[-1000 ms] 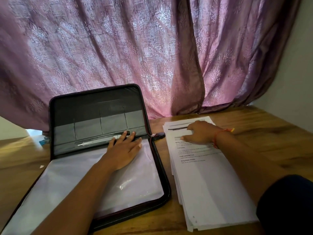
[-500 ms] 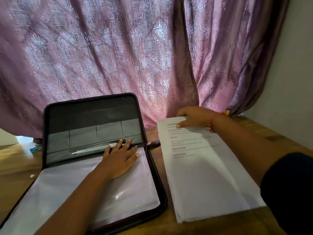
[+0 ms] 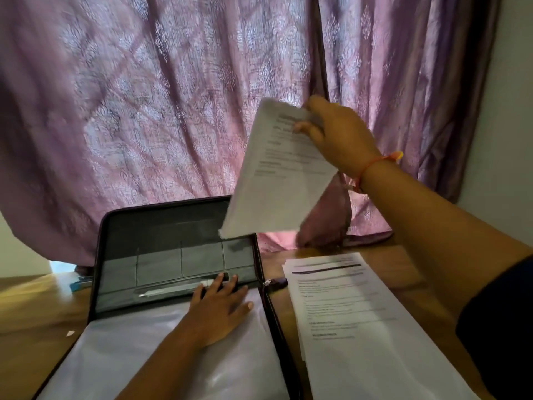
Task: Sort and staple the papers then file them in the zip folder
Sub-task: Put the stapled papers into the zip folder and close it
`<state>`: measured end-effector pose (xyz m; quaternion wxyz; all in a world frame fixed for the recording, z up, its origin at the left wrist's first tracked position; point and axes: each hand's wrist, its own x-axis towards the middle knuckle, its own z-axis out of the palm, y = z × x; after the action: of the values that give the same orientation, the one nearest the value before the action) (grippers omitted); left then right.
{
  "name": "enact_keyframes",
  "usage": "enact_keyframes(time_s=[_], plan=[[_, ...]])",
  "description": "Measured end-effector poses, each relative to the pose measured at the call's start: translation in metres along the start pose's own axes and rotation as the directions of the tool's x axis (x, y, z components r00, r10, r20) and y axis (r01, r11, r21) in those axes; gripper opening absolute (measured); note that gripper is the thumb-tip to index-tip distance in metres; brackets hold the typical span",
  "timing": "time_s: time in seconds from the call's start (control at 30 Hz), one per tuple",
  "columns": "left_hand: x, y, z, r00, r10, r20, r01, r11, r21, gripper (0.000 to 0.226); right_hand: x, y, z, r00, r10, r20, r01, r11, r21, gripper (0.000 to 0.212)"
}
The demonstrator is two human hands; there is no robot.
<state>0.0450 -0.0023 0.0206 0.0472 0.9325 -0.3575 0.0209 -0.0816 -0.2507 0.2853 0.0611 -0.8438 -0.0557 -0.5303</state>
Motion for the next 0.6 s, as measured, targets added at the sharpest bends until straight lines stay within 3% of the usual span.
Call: enact_keyframes(time_s=[0.2, 0.27, 0.33, 0.4, 0.5, 0.6], plan=[[-0.002, 0.005, -0.003, 1.000, 0.004, -0.009, -0.004, 1.000, -0.017, 0.130, -0.011, 0.004, -0.009, 0.932, 0.357, -0.060, -0.338, 0.918, 0.210, 0.030], [-0.006, 0.006, -0.005, 1.000, -0.019, -0.002, 0.019, 0.999, -0.038, 0.120, -0.030, 0.016, 0.004, 0.879, 0.472, 0.064, -0.470, 0.838, 0.276, 0.028], [0.000, -0.009, 0.010, 0.987, -0.158, -0.006, 0.155, 0.975, -0.158, 0.102, -0.062, 0.027, 0.021, 0.802, 0.537, 0.262, -0.597, 0.742, 0.306, 0.018], [0.002, -0.021, 0.021, 0.969, -0.246, 0.013, 0.243, 0.948, -0.207, 0.109, -0.101, 0.040, 0.040, 0.686, 0.554, 0.472, -0.704, 0.670, 0.236, 0.016], [-0.009, -0.006, 0.003, 0.989, -0.144, 0.038, 0.148, 0.966, -0.212, 0.067, -0.158, 0.063, 0.073, 0.516, 0.577, 0.634, -0.751, 0.660, 0.011, 0.020], [-0.013, 0.009, -0.012, 0.998, -0.055, 0.041, 0.060, 0.992, -0.112, 0.067, -0.197, 0.077, 0.101, 0.462, 0.597, 0.656, -0.775, 0.631, -0.029, 0.020]])
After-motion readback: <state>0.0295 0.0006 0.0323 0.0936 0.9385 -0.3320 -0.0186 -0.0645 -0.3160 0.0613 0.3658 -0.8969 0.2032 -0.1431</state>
